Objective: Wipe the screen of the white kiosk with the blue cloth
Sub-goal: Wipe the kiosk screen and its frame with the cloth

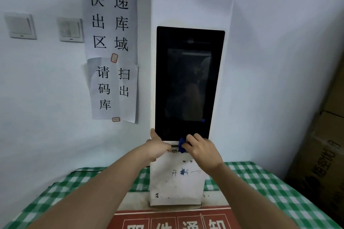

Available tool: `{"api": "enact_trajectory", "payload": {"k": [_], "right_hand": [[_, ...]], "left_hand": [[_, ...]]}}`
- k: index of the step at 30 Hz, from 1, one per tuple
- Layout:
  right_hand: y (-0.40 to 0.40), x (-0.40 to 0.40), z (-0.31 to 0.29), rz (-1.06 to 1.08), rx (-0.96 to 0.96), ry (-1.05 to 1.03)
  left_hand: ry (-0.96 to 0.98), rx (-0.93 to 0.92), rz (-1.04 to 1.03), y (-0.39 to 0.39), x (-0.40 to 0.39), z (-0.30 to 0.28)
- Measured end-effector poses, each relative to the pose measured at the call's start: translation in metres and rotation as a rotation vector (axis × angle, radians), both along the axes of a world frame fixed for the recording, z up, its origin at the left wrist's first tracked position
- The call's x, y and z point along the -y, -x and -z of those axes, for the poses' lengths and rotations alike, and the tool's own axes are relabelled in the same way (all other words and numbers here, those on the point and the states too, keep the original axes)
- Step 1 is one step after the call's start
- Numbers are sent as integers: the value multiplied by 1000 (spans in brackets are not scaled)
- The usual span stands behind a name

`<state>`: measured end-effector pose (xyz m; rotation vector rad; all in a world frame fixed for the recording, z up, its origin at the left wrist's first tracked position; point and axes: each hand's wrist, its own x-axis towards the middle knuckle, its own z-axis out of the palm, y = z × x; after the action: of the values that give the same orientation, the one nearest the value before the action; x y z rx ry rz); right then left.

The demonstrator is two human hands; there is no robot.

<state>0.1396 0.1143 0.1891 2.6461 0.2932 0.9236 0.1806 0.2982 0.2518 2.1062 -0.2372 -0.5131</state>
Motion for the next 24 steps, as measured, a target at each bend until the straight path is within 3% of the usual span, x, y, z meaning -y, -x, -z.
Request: {"api": "enact_trajectory", "payload": {"k": [6,15,21,24], "right_hand": [[-4,3,-46,69,284,-184],[13,17,-3,84,-61,-19],[7,15,-53,115,256,-185],[5,17,-41,124,233,-171]], "left_hand": [[60,31,-62,-6,9,0],[35,24,-92,-9,18,7],[47,2,-91,-10,20,5],[50,4,-88,-11,19,6]]}}
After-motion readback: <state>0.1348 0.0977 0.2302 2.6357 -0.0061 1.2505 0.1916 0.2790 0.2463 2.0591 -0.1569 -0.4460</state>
